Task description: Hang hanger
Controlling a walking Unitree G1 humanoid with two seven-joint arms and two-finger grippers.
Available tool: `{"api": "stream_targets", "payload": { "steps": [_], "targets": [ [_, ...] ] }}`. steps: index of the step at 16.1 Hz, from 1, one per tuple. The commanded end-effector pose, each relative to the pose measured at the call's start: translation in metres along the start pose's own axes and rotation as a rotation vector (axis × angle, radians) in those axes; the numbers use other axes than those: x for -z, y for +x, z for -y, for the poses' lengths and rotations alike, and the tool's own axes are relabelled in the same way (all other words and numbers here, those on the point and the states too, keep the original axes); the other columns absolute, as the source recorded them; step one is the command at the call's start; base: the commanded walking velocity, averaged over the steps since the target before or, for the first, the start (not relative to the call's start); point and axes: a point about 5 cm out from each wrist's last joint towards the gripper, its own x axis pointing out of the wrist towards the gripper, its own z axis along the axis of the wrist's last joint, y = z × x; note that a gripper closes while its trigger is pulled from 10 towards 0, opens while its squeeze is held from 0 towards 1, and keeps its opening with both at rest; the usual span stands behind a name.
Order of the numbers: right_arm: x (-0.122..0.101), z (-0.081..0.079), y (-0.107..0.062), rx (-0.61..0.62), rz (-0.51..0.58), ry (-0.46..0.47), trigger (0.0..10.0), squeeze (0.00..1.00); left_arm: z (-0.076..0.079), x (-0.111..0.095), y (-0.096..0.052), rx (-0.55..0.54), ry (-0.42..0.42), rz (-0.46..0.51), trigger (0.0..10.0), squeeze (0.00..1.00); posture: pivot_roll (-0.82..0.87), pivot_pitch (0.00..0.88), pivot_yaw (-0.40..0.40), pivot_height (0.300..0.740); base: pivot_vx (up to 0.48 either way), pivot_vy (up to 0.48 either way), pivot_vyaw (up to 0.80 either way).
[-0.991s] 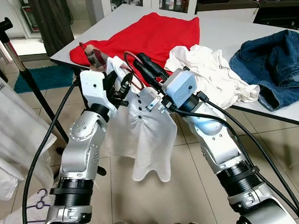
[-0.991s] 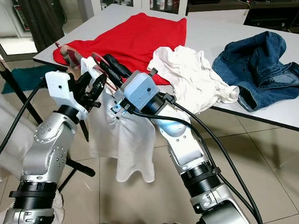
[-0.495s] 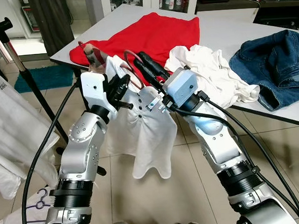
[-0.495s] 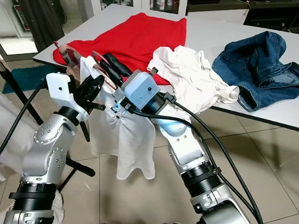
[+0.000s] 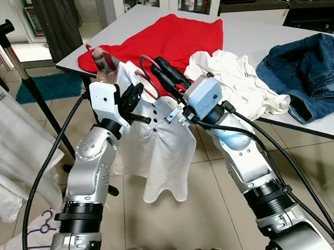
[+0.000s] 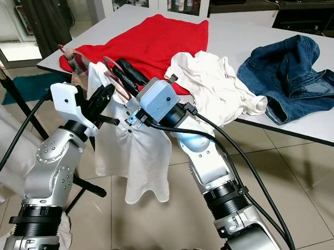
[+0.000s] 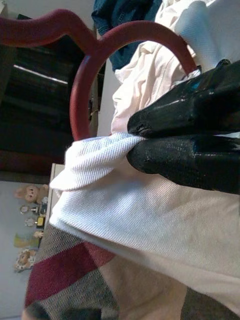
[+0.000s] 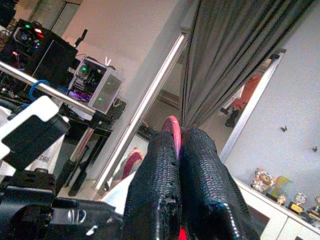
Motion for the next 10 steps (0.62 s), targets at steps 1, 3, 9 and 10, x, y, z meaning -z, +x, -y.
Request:
{"api": "stream_targets", "payload": {
  "steps": [1, 3, 9, 10],
  "targets": [
    [-0.004, 0.006, -0.002, 0.023, 0.018, 0.0, 0.0, 0.27, -0.001, -0.007, -0.001, 0.004, 0.015, 0.035, 0.0, 0.0, 0.07, 0.0, -0.007, 0.74, 0.0, 0.0, 0.0],
    [-0.001, 0.006, -0.003, 0.027, 0.004, 0.0, 0.0, 0.27, -0.002, -0.009, -0.001, 0.002, 0.017, 0.045, 0.0, 0.0, 0.07, 0.0, -0.007, 0.74, 0.0, 0.0, 0.0],
    [0.027, 0.006, -0.03, -0.053, -0.163, -0.014, 0.0, 0.27, -0.017, -0.021, -0.004, -0.091, 0.04, 0.114, 0.0, 0.0, 0.07, 0.0, -0.005, 0.74, 0.0, 0.0, 0.0],
    [0.029, 0.006, -0.034, -0.069, -0.179, -0.022, 0.0, 0.27, -0.017, -0.021, -0.004, -0.093, 0.041, 0.117, 0.0, 0.0, 0.07, 0.0, -0.005, 0.74, 0.0, 0.0, 0.0]
  ]
}}
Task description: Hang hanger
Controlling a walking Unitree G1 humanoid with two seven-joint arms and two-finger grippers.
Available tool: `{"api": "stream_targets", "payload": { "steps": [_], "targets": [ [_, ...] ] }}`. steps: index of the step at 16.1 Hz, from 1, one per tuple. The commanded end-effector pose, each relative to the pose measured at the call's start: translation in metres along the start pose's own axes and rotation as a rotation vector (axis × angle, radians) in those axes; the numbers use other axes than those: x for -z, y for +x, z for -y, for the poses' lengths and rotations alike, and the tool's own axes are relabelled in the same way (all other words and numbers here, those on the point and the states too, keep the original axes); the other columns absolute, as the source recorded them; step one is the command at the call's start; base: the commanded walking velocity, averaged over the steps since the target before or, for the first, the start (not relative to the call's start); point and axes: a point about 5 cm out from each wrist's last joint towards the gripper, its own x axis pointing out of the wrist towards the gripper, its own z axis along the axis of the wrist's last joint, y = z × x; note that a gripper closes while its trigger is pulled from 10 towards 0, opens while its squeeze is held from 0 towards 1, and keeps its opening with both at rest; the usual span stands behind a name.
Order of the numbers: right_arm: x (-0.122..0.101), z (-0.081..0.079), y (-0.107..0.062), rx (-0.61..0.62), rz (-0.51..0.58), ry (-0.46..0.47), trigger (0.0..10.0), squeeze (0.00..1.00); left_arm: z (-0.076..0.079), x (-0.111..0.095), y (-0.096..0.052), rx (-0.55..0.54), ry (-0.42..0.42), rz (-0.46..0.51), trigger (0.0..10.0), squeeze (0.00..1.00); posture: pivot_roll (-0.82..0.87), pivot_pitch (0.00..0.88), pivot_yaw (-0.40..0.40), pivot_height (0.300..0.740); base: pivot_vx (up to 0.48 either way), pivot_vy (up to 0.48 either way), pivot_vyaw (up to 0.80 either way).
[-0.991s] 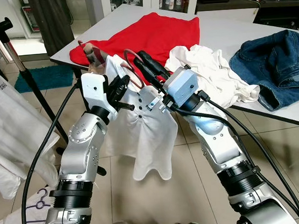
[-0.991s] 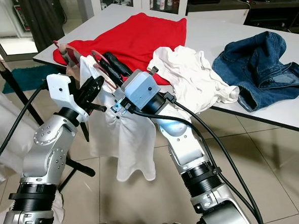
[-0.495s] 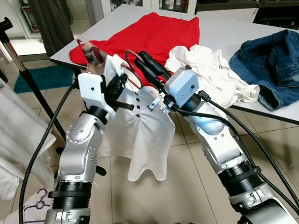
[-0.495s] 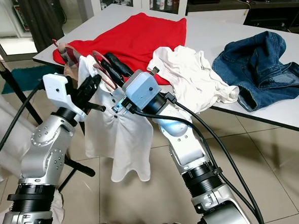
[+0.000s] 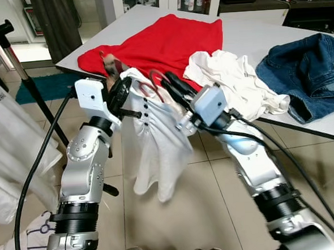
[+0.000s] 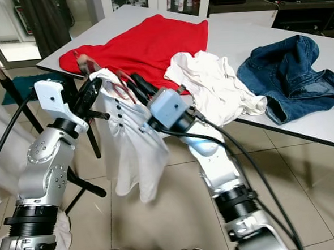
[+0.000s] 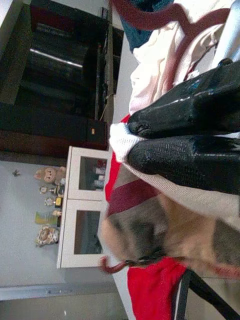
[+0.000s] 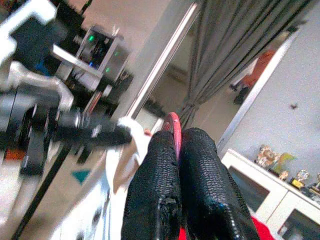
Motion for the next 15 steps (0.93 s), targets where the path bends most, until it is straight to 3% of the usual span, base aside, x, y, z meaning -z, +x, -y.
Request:
{"api": "stream_targets", "payload": {
  "steps": [1, 5, 11, 13, 15],
  "targets": [
    [0.008, -0.003, -0.005, -0.021, -0.041, 0.012, 0.0, 0.27, -0.004, -0.011, 0.002, -0.018, 0.016, 0.05, 0.0, 0.0, 0.07, 0.0, -0.005, 0.74, 0.0, 0.0, 0.0],
    [0.006, -0.008, -0.018, -0.185, -0.056, -0.013, 0.0, 0.27, -0.007, -0.011, 0.003, -0.04, 0.03, 0.055, 0.0, 0.0, 0.07, 0.0, -0.004, 0.74, 0.0, 0.0, 0.0],
    [0.02, 0.002, -0.029, -0.205, -0.191, -0.094, 0.0, 0.27, -0.011, -0.011, 0.001, -0.053, 0.059, 0.049, 0.0, 0.0, 0.07, 0.0, 0.004, 0.74, 0.0, 0.0, 0.0],
    [0.028, -0.001, -0.037, -0.286, -0.259, -0.162, 0.0, 0.27, -0.01, -0.011, 0.001, -0.049, 0.07, 0.049, 0.0, 0.0, 0.06, 0.0, 0.006, 0.74, 0.0, 0.0, 0.0],
    [0.031, -0.006, -0.035, -0.32, -0.281, -0.206, 0.0, 0.27, -0.003, -0.011, 0.003, -0.005, 0.077, 0.052, 0.0, 0.0, 0.06, 0.0, 0.006, 0.74, 0.0, 0.0, 0.0]
  ]
}}
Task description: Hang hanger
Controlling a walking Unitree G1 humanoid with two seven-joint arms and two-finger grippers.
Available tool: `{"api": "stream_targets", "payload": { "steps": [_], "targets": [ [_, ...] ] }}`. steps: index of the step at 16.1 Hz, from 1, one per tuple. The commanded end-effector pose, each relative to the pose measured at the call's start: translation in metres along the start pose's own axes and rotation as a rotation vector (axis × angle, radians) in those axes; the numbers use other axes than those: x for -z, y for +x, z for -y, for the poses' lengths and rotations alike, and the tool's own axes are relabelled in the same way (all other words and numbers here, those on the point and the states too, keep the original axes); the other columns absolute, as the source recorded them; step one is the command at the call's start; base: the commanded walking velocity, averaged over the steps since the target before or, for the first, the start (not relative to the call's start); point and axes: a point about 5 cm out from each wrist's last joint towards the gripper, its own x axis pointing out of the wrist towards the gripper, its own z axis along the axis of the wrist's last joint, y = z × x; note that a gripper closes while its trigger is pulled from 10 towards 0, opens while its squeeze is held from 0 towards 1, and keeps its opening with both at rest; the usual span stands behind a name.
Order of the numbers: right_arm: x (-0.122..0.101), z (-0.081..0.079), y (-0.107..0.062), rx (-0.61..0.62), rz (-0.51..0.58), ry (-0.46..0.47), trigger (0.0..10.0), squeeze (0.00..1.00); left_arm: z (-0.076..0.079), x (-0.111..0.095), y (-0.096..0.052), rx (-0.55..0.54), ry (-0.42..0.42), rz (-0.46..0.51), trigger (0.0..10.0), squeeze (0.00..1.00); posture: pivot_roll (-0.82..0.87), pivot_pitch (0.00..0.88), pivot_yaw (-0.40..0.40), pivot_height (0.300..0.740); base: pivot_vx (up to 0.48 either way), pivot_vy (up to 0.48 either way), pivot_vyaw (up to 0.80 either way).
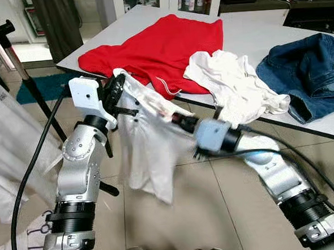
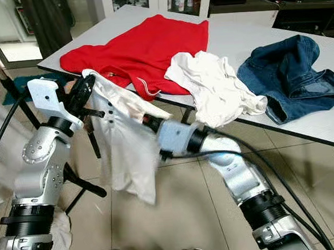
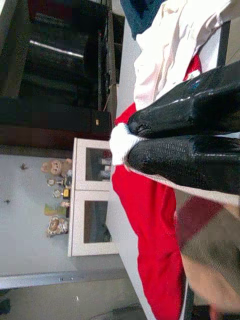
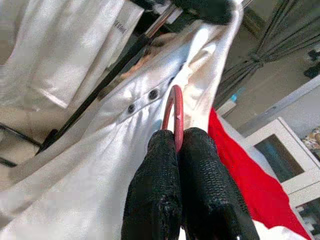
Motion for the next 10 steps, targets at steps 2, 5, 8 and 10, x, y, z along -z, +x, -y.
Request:
{"api": "stream_targets", "payload": {
  "steps": [2, 5, 8, 10],
  "targets": [
    [-0.007, 0.003, 0.01, 0.019, 0.011, 0.007, 0.0, 0.27, 0.012, -0.005, 0.005, 0.057, 0.077, 0.021, 0.0, 0.0, 0.06, 0.0, 0.006, 0.74, 0.0, 0.0, 0.0],
    [-0.005, 0.015, 0.002, 0.076, 0.018, 0.076, 0.0, 0.27, -0.001, 0.0, 0.0, 0.0, 0.094, -0.002, 0.0, 0.0, 0.06, 0.0, 0.006, 0.74, 0.0, 0.0, 0.0],
    [-0.012, 0.044, -0.011, 0.2, 0.103, 0.208, 0.0, 0.27, -0.012, 0.003, -0.007, -0.034, 0.112, -0.022, 0.0, 0.0, 0.07, 0.0, 0.005, 0.74, 0.0, 0.0, 0.0],
    [-0.016, 0.057, -0.013, 0.279, 0.152, 0.264, 0.0, 0.27, -0.012, 0.004, -0.007, -0.04, 0.114, -0.023, 0.0, 0.0, 0.07, 0.0, 0.004, 0.74, 0.0, 0.0, 0.0]
  ]
}}
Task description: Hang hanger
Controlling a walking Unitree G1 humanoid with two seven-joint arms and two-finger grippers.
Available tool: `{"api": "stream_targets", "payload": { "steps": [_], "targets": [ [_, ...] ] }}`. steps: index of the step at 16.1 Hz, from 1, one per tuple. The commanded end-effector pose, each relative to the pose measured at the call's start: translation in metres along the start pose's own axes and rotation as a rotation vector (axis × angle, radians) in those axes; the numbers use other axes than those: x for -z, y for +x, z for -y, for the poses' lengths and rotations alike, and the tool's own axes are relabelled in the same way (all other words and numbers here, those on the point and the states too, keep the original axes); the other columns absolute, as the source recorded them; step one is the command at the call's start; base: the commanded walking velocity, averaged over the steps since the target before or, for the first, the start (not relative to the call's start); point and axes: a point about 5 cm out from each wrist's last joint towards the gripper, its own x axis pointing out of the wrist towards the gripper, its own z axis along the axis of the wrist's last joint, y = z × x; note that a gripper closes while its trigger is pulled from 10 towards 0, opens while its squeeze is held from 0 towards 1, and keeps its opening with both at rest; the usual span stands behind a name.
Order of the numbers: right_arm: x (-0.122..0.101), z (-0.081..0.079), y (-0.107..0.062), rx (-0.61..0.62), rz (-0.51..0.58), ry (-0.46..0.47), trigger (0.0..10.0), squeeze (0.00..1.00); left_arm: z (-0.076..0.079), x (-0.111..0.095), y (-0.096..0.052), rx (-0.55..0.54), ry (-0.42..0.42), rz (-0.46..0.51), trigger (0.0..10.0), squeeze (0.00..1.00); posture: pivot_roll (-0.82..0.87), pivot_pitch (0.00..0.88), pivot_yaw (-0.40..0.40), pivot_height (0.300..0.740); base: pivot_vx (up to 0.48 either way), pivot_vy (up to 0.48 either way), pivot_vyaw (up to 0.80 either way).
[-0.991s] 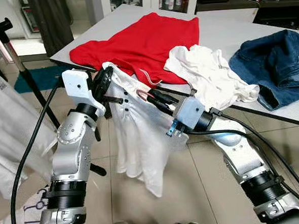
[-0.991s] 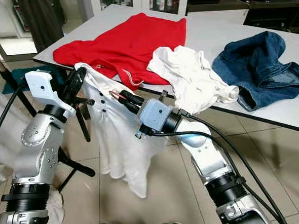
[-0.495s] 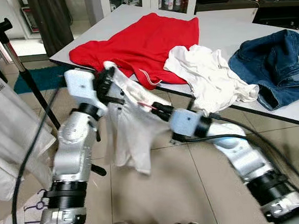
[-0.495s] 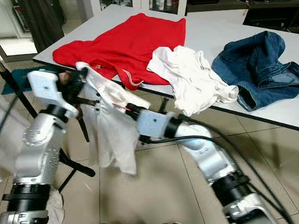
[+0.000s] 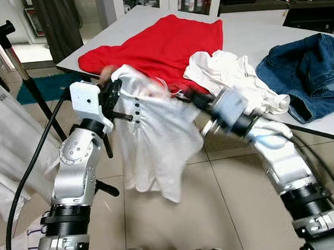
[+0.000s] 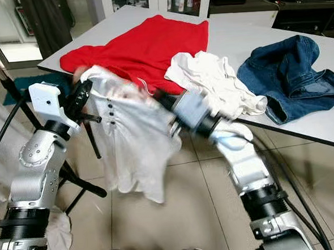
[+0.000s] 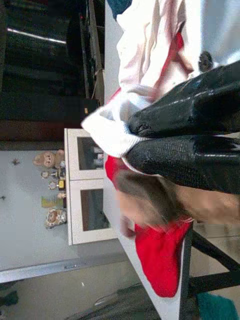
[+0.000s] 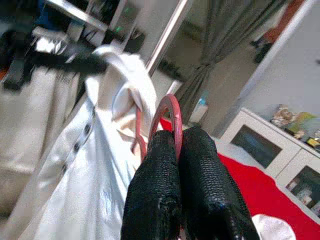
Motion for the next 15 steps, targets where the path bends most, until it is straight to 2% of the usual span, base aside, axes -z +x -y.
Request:
{"api": "stream_targets", "payload": {
  "steps": [1, 4, 5, 6, 9, 12, 14, 15],
  "targets": [
    [-0.01, 0.01, 0.001, 0.055, 0.05, 0.021, 0.0, 0.27, -0.002, -0.001, 0.0, -0.017, 0.013, 0.007, 0.0, 0.0, 0.07, 0.0, 0.004, 0.74, 0.0, 0.0, 0.0],
    [-0.014, 0.013, 0.001, 0.045, 0.072, 0.074, 0.0, 0.27, -0.002, 0.001, 0.001, -0.018, 0.031, 0.0, 0.0, 0.0, 0.07, 0.0, 0.003, 0.74, 0.0, 0.0, 0.0],
    [-0.008, 0.0, -0.006, -0.122, 0.019, 0.069, 0.0, 0.27, -0.005, 0.0, 0.001, -0.031, 0.036, 0.003, 0.0, 0.0, 0.07, 0.0, 0.005, 0.74, 0.0, 0.0, 0.0],
    [-0.003, -0.011, -0.011, -0.229, -0.021, 0.05, 0.0, 0.26, -0.007, 0.0, 0.001, -0.038, 0.041, 0.005, 0.0, 0.0, 0.07, 0.0, 0.005, 0.74, 0.0, 0.0, 0.0],
    [0.008, -0.032, -0.016, -0.396, -0.101, -0.128, 0.0, 0.27, -0.006, -0.004, 0.003, -0.027, 0.053, 0.02, 0.0, 0.0, 0.07, 0.0, 0.006, 0.74, 0.0, 0.0, 0.0],
    [0.011, -0.034, -0.01, -0.384, -0.149, -0.204, 0.0, 0.27, -0.003, -0.007, 0.007, -0.014, 0.07, 0.033, 0.0, 0.0, 0.07, 0.0, 0.004, 0.74, 0.0, 0.0, 0.0],
    [0.021, -0.033, -0.014, -0.396, -0.209, -0.235, 0.0, 0.27, -0.012, -0.007, 0.006, -0.044, 0.1, 0.025, 0.0, 0.0, 0.08, 0.0, 0.004, 0.74, 0.0, 0.0, 0.0],
    [0.027, -0.029, -0.02, -0.4, -0.255, -0.257, 0.0, 0.27, -0.027, -0.009, 0.004, -0.092, 0.122, 0.018, 0.0, 0.0, 0.08, 0.0, 0.004, 0.74, 0.0, 0.0, 0.0]
  ]
}}
